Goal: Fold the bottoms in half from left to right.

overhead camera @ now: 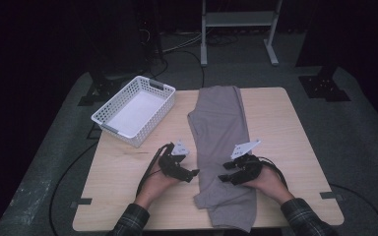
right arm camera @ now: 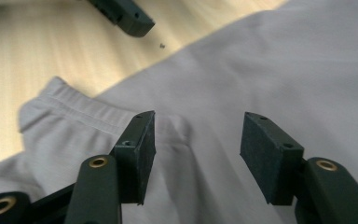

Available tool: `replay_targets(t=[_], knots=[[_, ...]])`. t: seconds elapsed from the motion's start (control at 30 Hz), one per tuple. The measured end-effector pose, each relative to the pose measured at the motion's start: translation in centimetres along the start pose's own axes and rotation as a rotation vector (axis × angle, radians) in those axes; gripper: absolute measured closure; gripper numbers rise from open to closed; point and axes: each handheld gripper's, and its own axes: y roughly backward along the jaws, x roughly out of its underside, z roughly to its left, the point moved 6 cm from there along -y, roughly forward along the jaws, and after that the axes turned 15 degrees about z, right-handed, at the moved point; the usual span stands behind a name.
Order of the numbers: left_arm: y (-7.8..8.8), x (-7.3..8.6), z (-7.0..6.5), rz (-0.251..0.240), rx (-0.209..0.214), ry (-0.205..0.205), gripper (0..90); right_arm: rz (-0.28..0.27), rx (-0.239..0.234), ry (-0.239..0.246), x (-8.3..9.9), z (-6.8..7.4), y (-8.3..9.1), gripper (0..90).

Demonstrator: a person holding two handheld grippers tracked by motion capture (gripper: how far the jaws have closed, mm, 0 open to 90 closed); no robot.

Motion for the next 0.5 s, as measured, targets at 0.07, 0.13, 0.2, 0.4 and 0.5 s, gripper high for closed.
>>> replay_targets(t=[0.07, 0.13, 0.2, 0.4, 0.5], knots=[[0.3, 0.4, 0.1, 0.007, -0.004, 0.000, 10.1, 0.014, -0.026, 0.018, -0.3, 0.5, -0.6, 46.9], [0.9, 1.4, 0.2, 0.005, -0.011, 0.007, 10.1, 0.042, -0.039, 0.044, -0.4, 0.9, -1.2, 51.5], [1.3, 2.0, 0.4, 0.006, -0.015, 0.013, 10.1, 0.073, -0.041, 0.057, -0.3, 1.2, -1.8, 56.3], [1.8, 3.3, 0.8, 0.010, -0.021, 0.037, 10.1, 0.051, -0.025, 0.070, -0.3, 1.2, -1.2, 79.1], [1.9, 3.6, 0.8, 0.013, -0.021, 0.042, 10.1, 0.027, -0.033, 0.070, -0.1, 1.4, -0.4, 82.2]])
